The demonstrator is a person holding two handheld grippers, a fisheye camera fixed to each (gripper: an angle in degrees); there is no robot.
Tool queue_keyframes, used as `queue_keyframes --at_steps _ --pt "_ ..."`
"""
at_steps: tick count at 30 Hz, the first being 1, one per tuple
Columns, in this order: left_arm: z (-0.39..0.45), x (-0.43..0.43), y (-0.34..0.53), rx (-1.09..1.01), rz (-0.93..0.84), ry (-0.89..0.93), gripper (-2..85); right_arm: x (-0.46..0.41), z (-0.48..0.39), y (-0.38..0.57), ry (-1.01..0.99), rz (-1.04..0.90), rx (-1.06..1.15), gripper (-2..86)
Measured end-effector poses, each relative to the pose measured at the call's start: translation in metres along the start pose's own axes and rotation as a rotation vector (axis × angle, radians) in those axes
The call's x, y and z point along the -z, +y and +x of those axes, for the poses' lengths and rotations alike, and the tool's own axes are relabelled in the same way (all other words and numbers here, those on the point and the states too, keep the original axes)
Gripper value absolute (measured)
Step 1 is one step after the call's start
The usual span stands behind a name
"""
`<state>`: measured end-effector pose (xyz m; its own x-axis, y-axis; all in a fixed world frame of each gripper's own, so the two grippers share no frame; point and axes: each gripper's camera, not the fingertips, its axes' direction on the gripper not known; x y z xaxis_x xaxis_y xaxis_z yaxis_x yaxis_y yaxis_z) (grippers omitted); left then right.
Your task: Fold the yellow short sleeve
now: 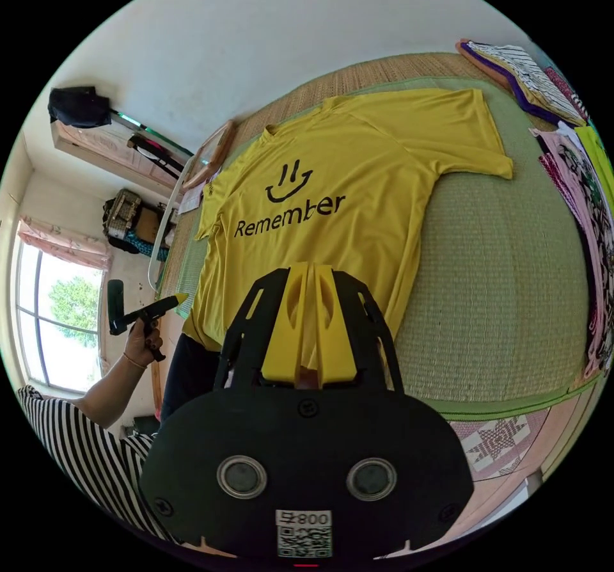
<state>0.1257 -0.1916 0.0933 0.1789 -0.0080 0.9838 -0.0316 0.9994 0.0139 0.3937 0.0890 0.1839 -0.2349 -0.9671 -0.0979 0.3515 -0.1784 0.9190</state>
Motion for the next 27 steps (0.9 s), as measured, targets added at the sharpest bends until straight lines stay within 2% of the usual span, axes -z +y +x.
queue_keyframes --at_steps 14,20,25,27 --pt "-0.036 0.019 -0.083 0.129 -0.03 -0.121 8.1 -0.056 0.081 0.012 0.172 -0.005 -0.115 6.6" --pt "-0.031 0.0 -0.096 0.138 -0.11 -0.277 3.4 -0.112 0.099 0.012 0.262 -0.153 -0.144 4.2" --pt "-0.034 0.008 -0.094 0.132 -0.113 -0.273 1.0 -0.124 0.111 0.017 0.266 -0.165 -0.125 0.2" --pt "-0.038 0.016 -0.089 0.143 -0.094 -0.272 0.7 -0.121 0.119 0.017 0.327 -0.171 -0.122 -0.1"
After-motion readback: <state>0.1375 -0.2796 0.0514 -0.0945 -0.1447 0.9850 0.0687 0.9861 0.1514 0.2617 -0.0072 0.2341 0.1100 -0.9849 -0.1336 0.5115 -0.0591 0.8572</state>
